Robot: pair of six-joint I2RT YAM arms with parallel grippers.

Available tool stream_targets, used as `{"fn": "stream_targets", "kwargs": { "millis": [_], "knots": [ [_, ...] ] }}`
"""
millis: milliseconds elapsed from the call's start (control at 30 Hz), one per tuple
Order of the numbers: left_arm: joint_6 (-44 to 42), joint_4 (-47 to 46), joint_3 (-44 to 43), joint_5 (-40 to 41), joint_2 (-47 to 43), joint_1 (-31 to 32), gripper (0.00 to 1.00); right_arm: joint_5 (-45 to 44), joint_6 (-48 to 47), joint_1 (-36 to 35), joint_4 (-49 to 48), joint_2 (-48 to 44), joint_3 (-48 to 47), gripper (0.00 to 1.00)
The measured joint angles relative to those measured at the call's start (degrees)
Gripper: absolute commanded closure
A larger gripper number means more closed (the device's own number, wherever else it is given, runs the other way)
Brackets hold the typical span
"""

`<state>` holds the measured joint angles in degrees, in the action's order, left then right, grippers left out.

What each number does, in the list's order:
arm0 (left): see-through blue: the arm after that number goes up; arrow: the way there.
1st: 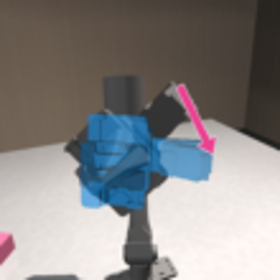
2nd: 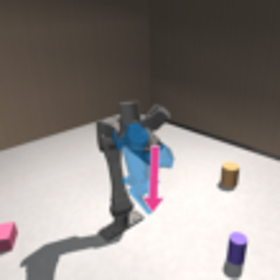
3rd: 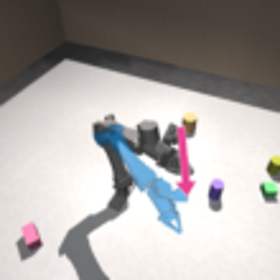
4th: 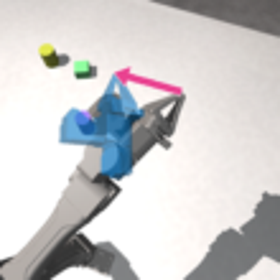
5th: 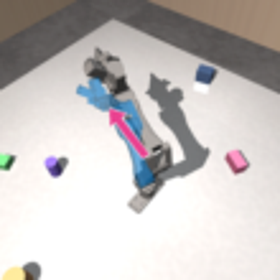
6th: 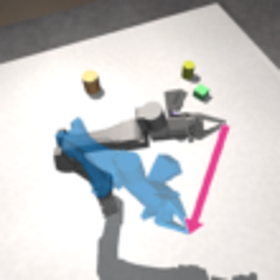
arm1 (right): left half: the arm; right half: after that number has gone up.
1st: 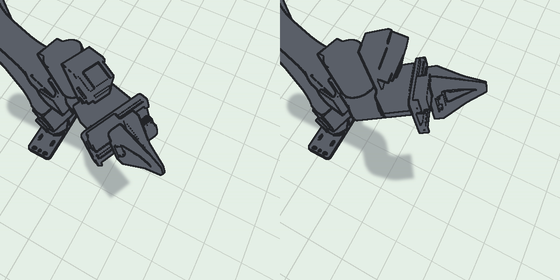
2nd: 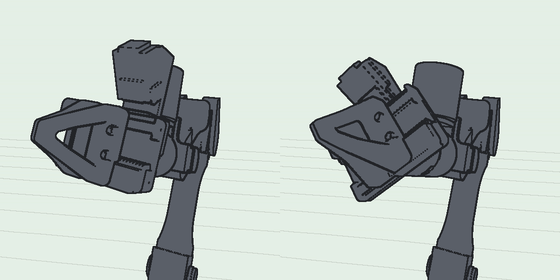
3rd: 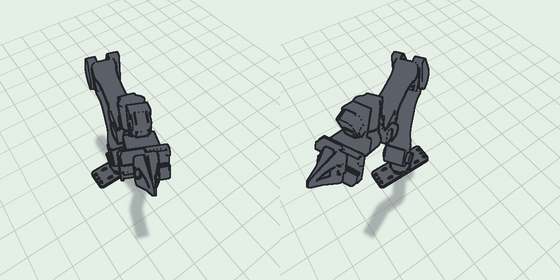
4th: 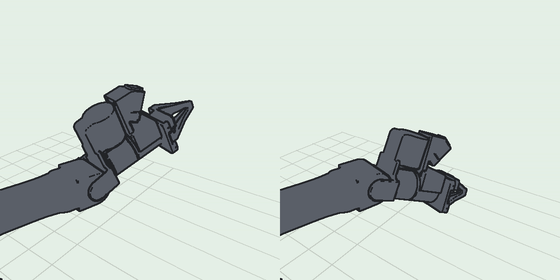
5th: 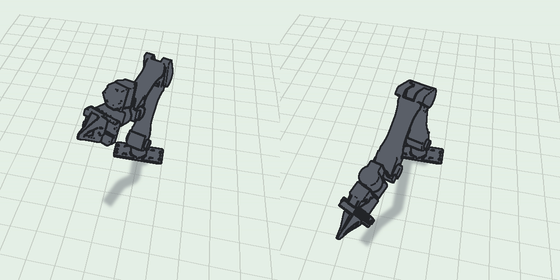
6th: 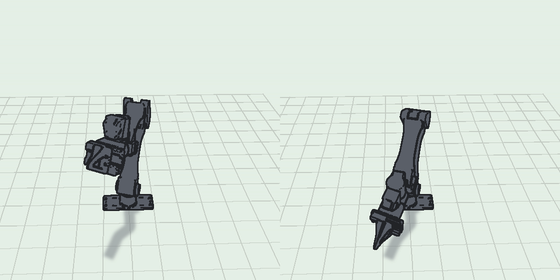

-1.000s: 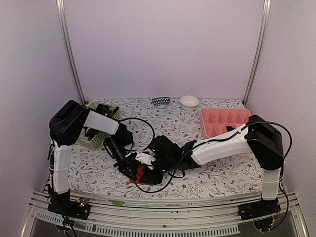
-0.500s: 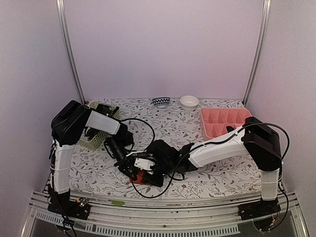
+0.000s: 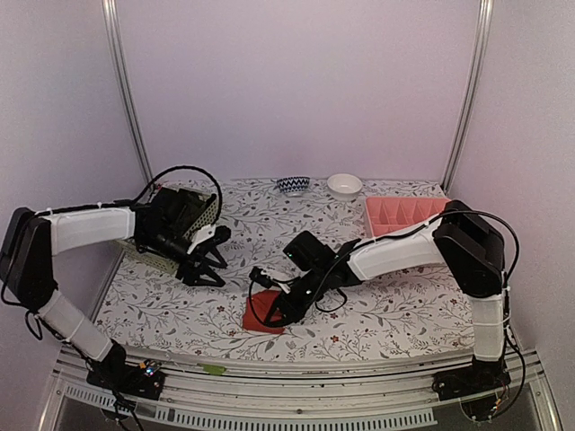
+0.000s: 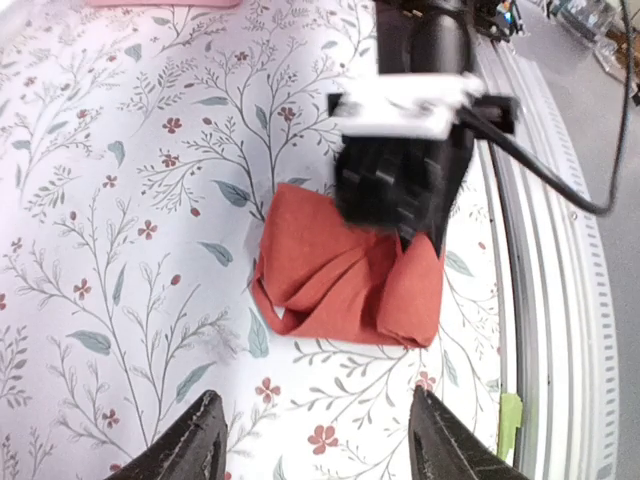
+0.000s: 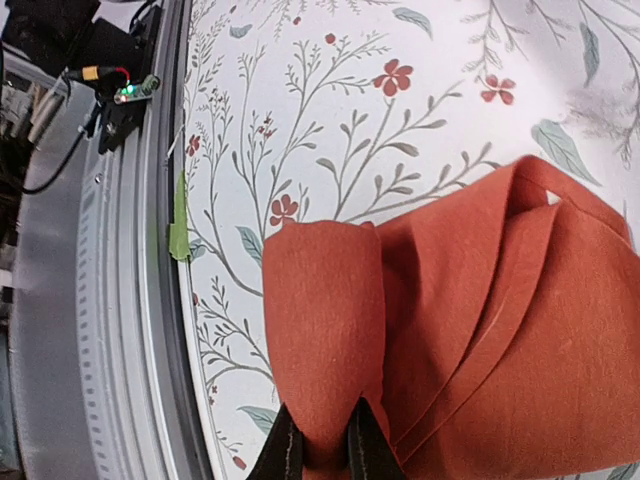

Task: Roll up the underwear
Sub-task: Roll the underwear at the center of the board.

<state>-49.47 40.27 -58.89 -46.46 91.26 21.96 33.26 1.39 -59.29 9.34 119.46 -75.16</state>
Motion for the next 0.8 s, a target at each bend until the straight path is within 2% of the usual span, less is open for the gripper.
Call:
{"fn": "stream_targets", "kwargs": {
  "millis": [233, 400, 533, 800],
  "knots": [
    [-0.5, -12.2, 20.7, 2.3, -19.5, 1.7, 0.37, 13.9, 9.4, 4.5, 1.9, 6.1, -4.0, 1.0],
    [-0.1, -21.2, 30.2, 8.9, -28.1, 13.2, 0.36, 22.1, 14.5, 6.4, 1.6, 9.8, -6.1, 1.0],
    [0.6, -27.3, 31.7, 14.9, -25.8, 21.1, 0.36, 26.5, 17.9, 7.3, 0.7, 11.9, -7.0, 1.0],
    [2.1, -35.7, 29.5, 24.2, -13.5, 27.3, 0.4, 31.4, 22.3, 8.1, -1.0, 14.6, -7.9, 1.0]
  ]
}}
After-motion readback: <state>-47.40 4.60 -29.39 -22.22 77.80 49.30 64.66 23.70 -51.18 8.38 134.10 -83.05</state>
